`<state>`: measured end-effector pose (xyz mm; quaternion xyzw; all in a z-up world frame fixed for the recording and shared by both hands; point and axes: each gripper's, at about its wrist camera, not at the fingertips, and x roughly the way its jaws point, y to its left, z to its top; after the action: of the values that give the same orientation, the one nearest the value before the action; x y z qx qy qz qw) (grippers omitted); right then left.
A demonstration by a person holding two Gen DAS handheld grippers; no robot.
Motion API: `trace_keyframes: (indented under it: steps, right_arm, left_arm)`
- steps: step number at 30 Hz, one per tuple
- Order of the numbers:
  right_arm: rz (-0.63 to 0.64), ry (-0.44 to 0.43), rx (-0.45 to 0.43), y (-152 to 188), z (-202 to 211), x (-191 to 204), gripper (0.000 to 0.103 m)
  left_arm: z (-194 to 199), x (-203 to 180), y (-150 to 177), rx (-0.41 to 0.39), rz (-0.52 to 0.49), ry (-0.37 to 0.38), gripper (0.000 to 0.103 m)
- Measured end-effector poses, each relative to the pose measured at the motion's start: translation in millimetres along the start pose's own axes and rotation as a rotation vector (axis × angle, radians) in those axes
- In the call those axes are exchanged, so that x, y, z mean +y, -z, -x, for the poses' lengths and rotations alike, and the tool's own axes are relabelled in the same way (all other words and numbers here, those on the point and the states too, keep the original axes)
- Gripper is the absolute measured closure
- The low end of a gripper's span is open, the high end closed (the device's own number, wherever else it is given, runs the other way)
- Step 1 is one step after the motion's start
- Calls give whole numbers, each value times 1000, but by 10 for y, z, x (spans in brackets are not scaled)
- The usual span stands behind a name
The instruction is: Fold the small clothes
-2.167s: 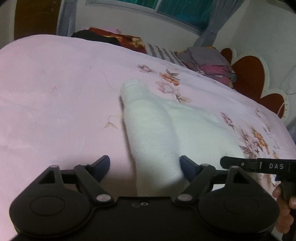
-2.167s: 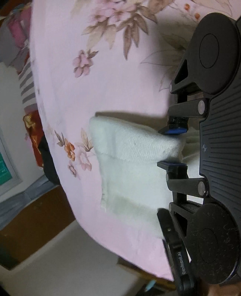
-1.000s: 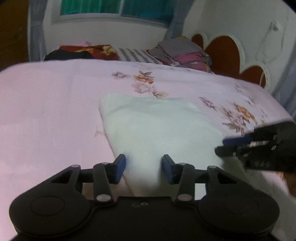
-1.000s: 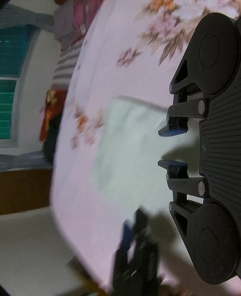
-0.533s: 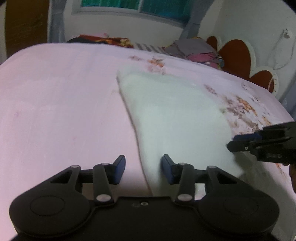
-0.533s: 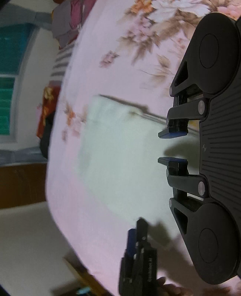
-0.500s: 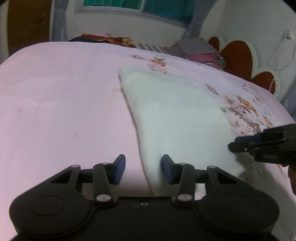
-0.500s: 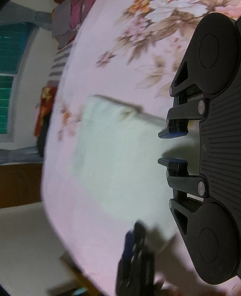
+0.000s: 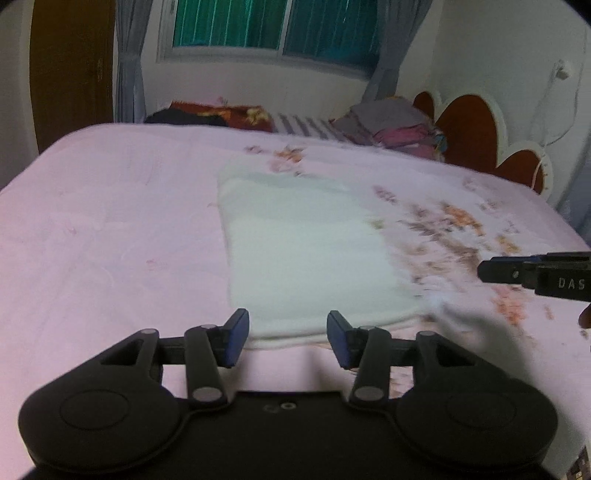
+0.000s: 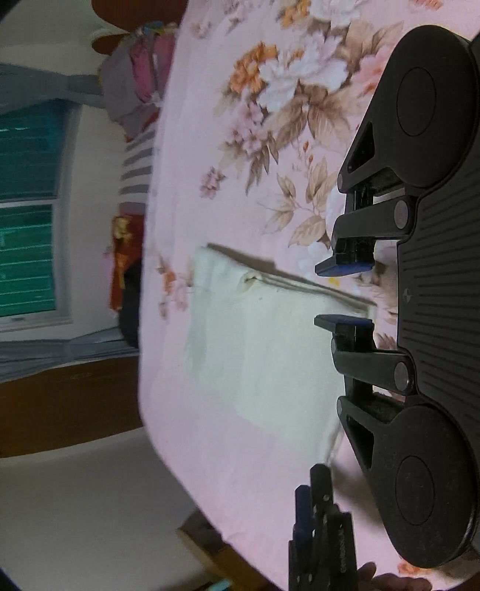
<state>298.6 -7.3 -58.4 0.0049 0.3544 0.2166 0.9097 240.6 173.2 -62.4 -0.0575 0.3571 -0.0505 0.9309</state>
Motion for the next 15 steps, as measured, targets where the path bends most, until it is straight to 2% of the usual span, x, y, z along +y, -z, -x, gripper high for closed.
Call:
trace_keyframes:
  steps: [7,8,9,11,12,13,15]
  right_arm:
    - [-22,-14,-61,258,796,73,80]
    - [-28,-22,-68,311,902,86,80]
    - [-32,-25,-71,356,986,103,79]
    - [-19,-11,-82,459,1166,171,22]
    - [-12,15,-114,522,1270,221,2]
    - [5,39,-150,593,1360,274,0]
    - [41,68,-153,695,1461,367,0]
  left_arm:
    - [687,-406,222,-74,-33,-24,37]
    - [779,-453,245,-86,-34,-25,22]
    - [895,-511,279,-107,-33,-42,0]
    - [1087,-634,354,-152,-40,-113,0]
    - [1156,-683,386,-147,-49,-131,0]
    - [1214,-724,409,-137,-56,-141,0]
    - [1348,-800,480,-141,-69,-152,0]
